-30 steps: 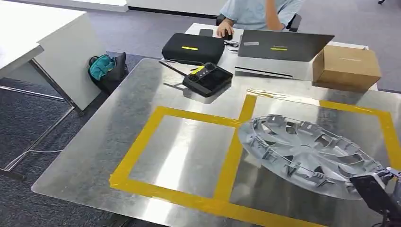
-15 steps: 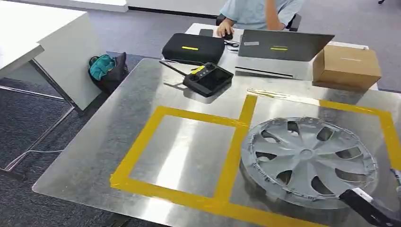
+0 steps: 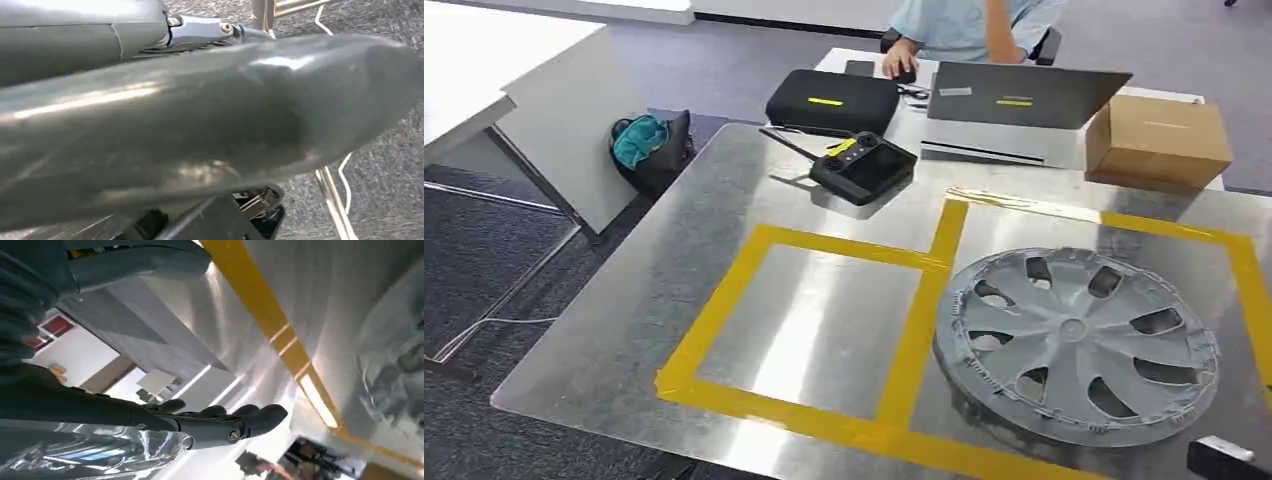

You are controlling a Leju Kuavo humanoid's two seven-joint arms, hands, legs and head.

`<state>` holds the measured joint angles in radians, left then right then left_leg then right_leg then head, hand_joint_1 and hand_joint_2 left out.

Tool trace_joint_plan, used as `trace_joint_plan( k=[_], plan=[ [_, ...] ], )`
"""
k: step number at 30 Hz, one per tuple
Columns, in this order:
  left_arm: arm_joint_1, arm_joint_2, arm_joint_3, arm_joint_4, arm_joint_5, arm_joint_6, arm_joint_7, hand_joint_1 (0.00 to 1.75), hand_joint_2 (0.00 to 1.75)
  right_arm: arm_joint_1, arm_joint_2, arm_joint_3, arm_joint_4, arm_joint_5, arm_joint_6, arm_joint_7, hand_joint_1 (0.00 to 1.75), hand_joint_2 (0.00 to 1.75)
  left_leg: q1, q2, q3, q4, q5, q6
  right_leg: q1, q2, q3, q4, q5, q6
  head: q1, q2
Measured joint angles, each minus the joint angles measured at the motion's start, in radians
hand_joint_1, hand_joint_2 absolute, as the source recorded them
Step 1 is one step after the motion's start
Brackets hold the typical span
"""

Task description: Take the parts from the cabinet and place them on the table.

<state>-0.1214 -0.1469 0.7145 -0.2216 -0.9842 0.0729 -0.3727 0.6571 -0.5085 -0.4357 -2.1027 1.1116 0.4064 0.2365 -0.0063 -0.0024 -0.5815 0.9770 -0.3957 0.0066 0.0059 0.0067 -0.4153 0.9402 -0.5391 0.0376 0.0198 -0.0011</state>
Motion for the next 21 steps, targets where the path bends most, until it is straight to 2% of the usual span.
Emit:
trace_joint_plan(
  k=[1,2,4,6,8,11,12,14,18,19,21],
  plan=[
    [0.0,0.0,0.0,0.0,0.001,0.0,0.0,0.0,0.0,-0.002,-0.008,0.003,-0.004,-0.002,-0.012,0.004,0.0,1.75,0.0,0.0,0.0,0.0,0.0,0.0,0.0,-0.001,0.0,0.0,0.0,0.0,0.0,0.0],
    [0.001,0.0,0.0,0.0,0.002,0.0,0.0,0.0,0.0,-0.002,-0.016,0.007,-0.007,-0.004,-0.02,0.008,0.0,0.0,0.0,0.0,0.0,0.0,0.0,0.0,0.0,-0.002,0.0,0.0,0.0,0.0,0.0,0.0],
    [0.002,0.0,0.0,0.0,0.002,0.0,0.0,0.0,0.0,-0.005,-0.028,0.011,-0.011,-0.006,-0.021,0.01,0.0,0.0,0.0,-0.001,0.0,0.0,0.0,0.0,0.0,-0.002,0.0,0.0,0.0,0.0,0.0,0.0],
    [0.002,0.0,0.0,0.0,0.005,0.0,-0.002,0.0,0.0,-0.007,-0.033,0.016,-0.016,-0.015,-0.072,-0.005,0.0,0.0,0.0,-0.001,0.0,0.0,0.0,0.0,0.0,-0.001,0.0,0.0,0.0,0.0,0.0,0.0],
    [0.002,0.0,0.0,0.0,0.014,0.003,-0.006,0.0,0.0,-0.025,-0.01,0.033,-0.024,-0.023,-0.241,-0.059,0.0,0.0,0.001,0.0,0.0,0.0,0.0,0.0,0.0,0.0,0.0,0.0,0.0,0.0,0.0,0.0],
    [0.003,-0.005,0.0,0.0,0.024,0.006,-0.015,0.0,0.0,-0.061,0.091,0.085,-0.034,0.028,-0.475,-0.126,0.0,0.0,0.002,0.0,0.0,0.0,0.0,0.0,0.001,-0.002,0.0,0.0,-0.001,0.0,0.001,0.0],
    [0.006,-0.006,0.001,0.0,0.025,0.008,-0.017,0.0,0.0,-0.069,0.132,0.115,-0.036,0.04,-0.514,-0.133,0.0,0.0,0.002,0.0,0.0,0.0,-0.001,0.0,0.001,-0.002,0.0,0.0,-0.001,-0.001,0.0,0.0],
    [0.006,-0.007,0.001,0.0,0.027,0.01,-0.018,0.0,0.0,-0.073,0.171,0.144,-0.038,0.045,-0.551,-0.147,0.0,0.0,0.002,0.0,0.0,0.0,-0.001,0.0,0.002,-0.001,0.0,0.0,-0.002,-0.001,0.0,0.0],
    [0.009,-0.009,0.003,0.0,0.042,0.021,-0.036,0.0,0.0,-0.105,0.311,0.196,-0.039,-0.015,-0.792,-0.261,0.0,0.0,0.001,0.0,0.0,0.0,-0.002,0.0,0.001,-0.001,0.0,0.0,-0.002,-0.001,0.0,0.0],
    [0.01,-0.01,0.003,0.0,0.043,0.026,-0.04,0.0,0.0,-0.107,0.356,0.218,-0.04,-0.032,-0.852,-0.297,0.0,1.75,0.001,-0.001,0.0,0.0,-0.002,0.001,0.001,-0.002,0.0,0.0,-0.002,-0.001,0.0,0.0],
    [0.016,-0.011,0.004,0.0,0.048,0.034,-0.05,0.0,0.0,-0.111,0.436,0.267,-0.043,-0.075,-0.956,-0.359,0.0,1.75,0.0,0.0,0.0,0.0,-0.004,0.0,0.0,-0.001,0.0,0.0,-0.003,0.0,0.0,0.0]
  ],
)
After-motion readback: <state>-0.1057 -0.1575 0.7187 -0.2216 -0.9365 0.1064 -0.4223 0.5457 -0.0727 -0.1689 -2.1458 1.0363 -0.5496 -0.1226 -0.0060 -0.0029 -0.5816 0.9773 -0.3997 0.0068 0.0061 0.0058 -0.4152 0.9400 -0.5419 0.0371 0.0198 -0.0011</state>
